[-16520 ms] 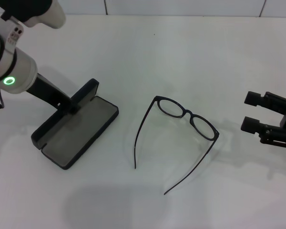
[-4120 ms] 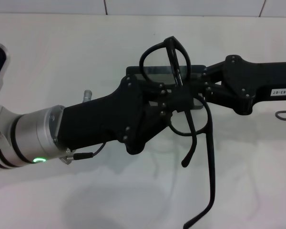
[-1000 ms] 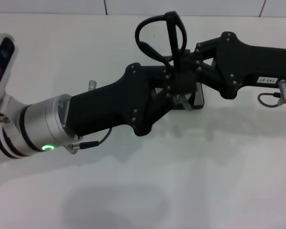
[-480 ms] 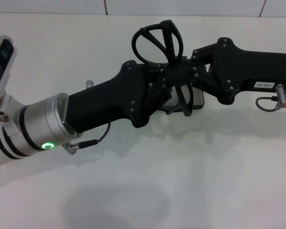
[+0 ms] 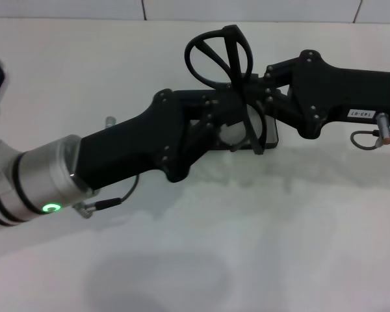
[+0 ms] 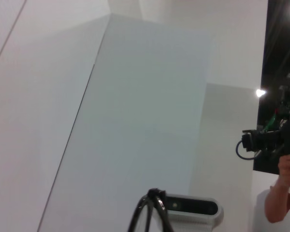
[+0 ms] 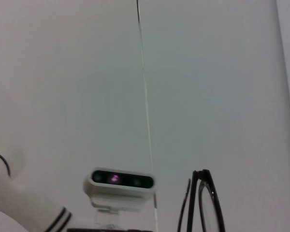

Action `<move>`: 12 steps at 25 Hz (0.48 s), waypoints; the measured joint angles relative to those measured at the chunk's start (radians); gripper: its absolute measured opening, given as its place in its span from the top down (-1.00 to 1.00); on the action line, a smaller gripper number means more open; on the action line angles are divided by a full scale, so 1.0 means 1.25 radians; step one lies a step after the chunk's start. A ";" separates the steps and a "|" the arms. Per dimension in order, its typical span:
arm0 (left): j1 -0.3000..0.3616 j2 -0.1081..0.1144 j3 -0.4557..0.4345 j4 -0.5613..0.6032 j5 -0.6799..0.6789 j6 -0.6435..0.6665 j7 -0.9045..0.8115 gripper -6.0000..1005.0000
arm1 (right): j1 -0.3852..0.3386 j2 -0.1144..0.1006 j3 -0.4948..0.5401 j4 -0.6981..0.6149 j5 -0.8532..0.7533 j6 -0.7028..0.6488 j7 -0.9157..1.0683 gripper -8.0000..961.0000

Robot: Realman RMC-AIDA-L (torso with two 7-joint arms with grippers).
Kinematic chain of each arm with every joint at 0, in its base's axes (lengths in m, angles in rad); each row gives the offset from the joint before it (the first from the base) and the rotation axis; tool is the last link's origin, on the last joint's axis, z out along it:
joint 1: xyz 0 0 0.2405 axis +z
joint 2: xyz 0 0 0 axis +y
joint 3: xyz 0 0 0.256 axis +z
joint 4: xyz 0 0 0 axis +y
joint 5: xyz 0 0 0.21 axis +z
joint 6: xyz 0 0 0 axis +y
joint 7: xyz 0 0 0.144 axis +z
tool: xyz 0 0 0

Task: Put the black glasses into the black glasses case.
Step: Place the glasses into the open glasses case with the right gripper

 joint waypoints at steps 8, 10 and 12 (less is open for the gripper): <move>0.087 0.062 -0.017 0.028 -0.006 0.070 0.020 0.91 | -0.034 -0.001 -0.003 -0.245 -0.239 0.063 0.124 0.89; 0.111 0.065 -0.037 0.044 -0.005 0.072 0.020 0.91 | -0.046 0.002 -0.050 -0.416 -0.382 0.091 0.237 0.89; 0.127 0.066 -0.053 0.050 -0.002 0.073 0.021 0.91 | -0.052 0.002 -0.115 -0.532 -0.496 0.134 0.321 0.89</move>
